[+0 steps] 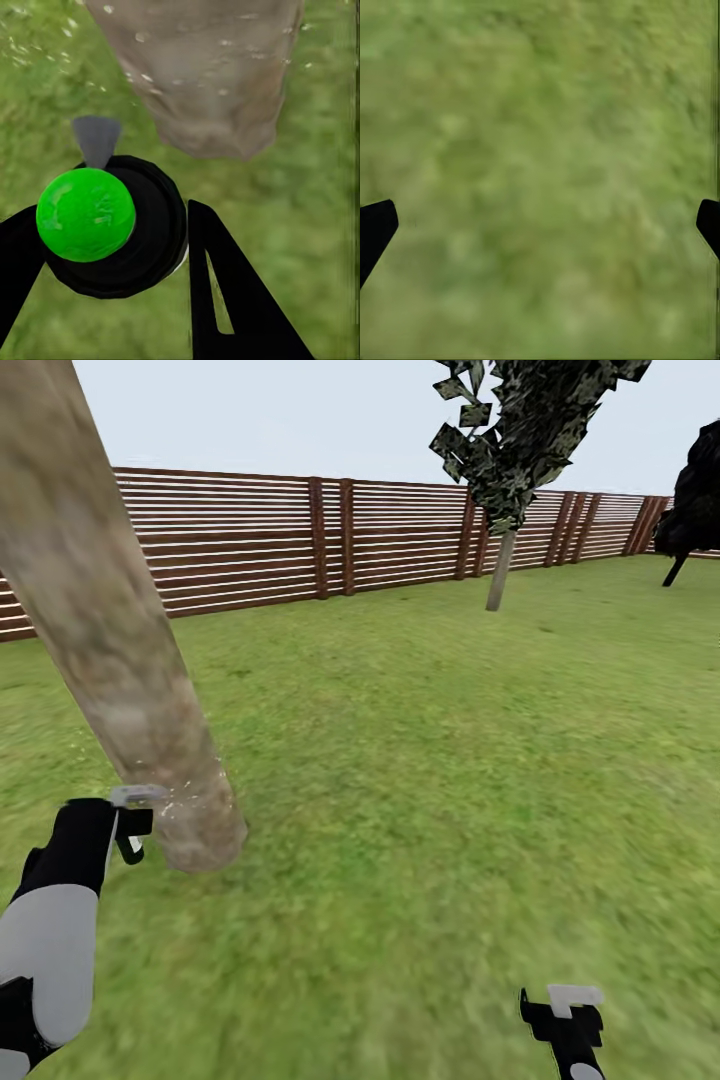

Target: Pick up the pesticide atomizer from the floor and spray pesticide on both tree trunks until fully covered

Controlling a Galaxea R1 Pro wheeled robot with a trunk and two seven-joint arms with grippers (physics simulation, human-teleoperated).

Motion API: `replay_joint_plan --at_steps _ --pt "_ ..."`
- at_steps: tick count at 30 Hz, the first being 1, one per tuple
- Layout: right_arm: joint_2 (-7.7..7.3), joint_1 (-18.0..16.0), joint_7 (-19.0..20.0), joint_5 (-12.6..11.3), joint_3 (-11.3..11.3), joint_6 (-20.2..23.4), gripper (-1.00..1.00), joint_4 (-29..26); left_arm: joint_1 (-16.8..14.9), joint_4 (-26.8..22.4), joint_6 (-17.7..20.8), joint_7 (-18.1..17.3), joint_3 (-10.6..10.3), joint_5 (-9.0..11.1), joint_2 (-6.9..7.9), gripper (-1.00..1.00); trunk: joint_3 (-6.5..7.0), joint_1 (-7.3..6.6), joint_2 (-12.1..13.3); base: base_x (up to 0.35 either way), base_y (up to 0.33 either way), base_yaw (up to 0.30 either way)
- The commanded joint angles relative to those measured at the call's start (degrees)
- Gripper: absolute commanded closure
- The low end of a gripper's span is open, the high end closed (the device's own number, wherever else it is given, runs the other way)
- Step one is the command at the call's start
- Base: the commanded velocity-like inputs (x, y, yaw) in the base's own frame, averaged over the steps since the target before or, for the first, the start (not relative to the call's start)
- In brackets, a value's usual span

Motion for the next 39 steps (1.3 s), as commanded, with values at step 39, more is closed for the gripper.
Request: replay_joint_plan --at_steps 39 --pt "-0.01 0.0 -0.1 -0.6 0.5 -0.2 -1.0 0.1 0.1 0.7 0.2 0.2 0.6 -0.9 0.48 1.0 -0.05 -0.01 0.0 0.102 -0.259 0.071"
